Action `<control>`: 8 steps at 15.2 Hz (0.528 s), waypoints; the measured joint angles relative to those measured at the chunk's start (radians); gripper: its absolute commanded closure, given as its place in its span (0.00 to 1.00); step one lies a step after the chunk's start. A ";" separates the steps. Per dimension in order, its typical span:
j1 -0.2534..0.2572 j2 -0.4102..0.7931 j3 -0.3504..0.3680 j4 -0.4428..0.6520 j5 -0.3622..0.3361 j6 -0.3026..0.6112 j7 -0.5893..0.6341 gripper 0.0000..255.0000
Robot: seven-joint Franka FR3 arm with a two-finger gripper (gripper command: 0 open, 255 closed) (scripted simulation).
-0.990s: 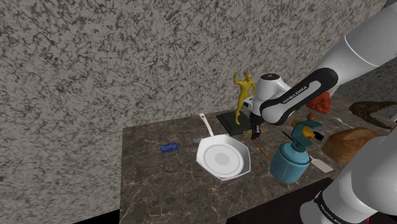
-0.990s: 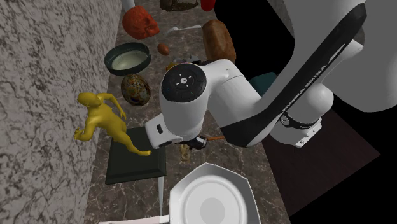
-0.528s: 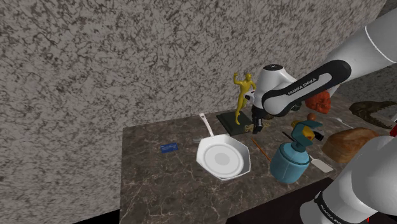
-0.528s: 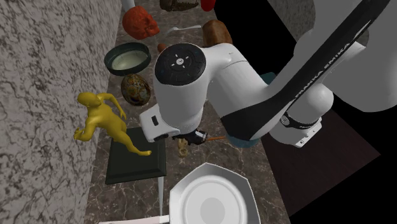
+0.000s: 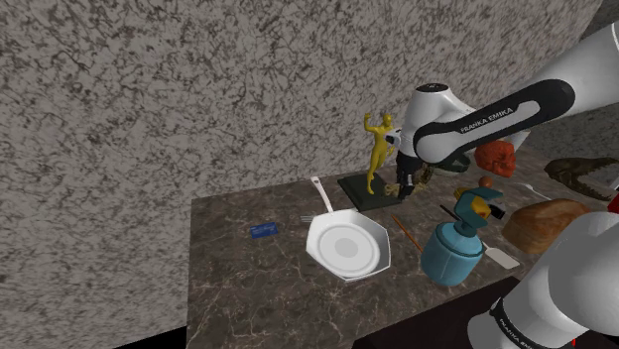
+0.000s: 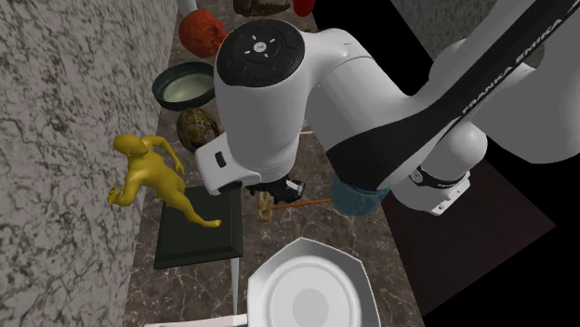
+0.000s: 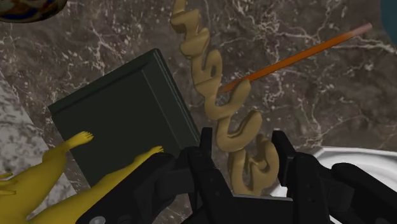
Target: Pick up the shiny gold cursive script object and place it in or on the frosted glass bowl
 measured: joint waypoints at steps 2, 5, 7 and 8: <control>0.002 -0.023 0.003 0.011 0.004 -0.035 -0.003 1.00; 0.005 -0.053 0.008 0.034 0.011 -0.086 -0.008 1.00; 0.005 -0.073 0.010 0.044 0.013 -0.117 -0.012 1.00; 0.005 -0.079 0.010 0.048 0.014 -0.127 -0.014 1.00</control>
